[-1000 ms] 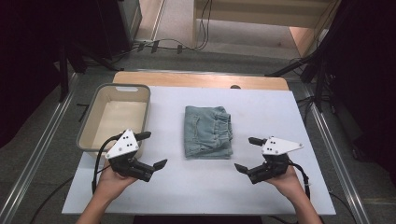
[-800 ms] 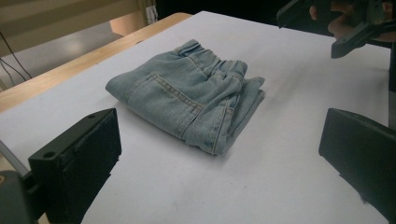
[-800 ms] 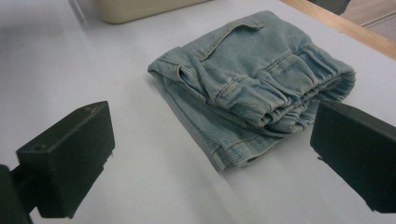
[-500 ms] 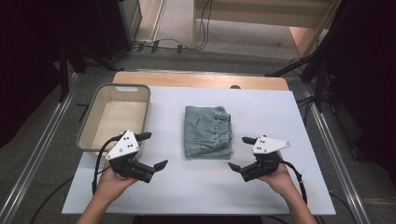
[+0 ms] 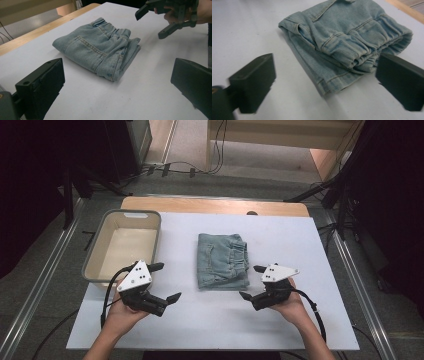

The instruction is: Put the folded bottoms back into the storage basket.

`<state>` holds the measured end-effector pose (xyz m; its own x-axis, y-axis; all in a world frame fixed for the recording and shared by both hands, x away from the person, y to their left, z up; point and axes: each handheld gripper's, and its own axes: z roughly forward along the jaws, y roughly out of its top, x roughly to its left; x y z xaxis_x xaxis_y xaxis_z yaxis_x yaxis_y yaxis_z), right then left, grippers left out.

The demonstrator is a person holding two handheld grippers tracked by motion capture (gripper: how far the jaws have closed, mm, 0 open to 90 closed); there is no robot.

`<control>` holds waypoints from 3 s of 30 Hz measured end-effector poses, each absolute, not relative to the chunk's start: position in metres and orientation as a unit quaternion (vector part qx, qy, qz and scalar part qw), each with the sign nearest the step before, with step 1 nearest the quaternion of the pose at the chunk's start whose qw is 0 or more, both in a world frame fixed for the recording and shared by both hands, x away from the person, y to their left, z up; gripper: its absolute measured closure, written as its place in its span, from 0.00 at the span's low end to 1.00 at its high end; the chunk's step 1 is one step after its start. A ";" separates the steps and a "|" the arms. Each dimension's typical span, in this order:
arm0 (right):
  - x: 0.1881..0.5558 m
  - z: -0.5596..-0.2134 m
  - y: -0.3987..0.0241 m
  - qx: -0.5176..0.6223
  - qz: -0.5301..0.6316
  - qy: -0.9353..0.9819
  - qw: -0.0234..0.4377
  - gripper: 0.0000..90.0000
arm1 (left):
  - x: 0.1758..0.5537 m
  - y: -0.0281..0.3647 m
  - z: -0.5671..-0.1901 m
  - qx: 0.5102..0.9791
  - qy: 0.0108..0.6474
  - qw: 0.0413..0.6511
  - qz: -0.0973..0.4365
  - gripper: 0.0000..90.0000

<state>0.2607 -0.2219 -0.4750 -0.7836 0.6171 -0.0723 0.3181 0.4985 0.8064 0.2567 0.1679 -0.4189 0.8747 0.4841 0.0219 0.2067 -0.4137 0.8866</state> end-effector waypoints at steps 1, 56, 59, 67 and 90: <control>0.262 -0.475 -0.221 0.277 0.419 0.846 0.179 0.04 | 0.257 0.168 -0.419 0.829 0.209 0.500 0.139 0.00; 0.274 -0.517 -0.204 0.301 0.350 0.868 0.182 0.33 | 0.258 0.164 -0.426 0.841 0.206 0.483 0.133 0.00; 0.274 -0.519 -0.201 0.298 0.344 0.872 0.181 0.36 | 0.258 0.164 -0.426 0.841 0.206 0.482 0.133 0.00; 0.275 -0.519 -0.199 0.292 0.340 0.877 0.175 0.42 | 0.259 0.161 -0.429 0.845 0.206 0.477 0.125 0.00; 0.271 -0.518 -0.200 0.269 0.323 0.880 0.220 0.72 | 0.262 0.151 -0.434 0.849 0.204 0.474 0.116 0.00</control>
<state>0.2711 -0.1998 -0.5176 -0.7582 0.6161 -0.2133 0.3317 0.6461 0.6874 0.2622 0.1507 -0.4336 0.8899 0.4561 0.0048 0.2355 -0.4685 0.8515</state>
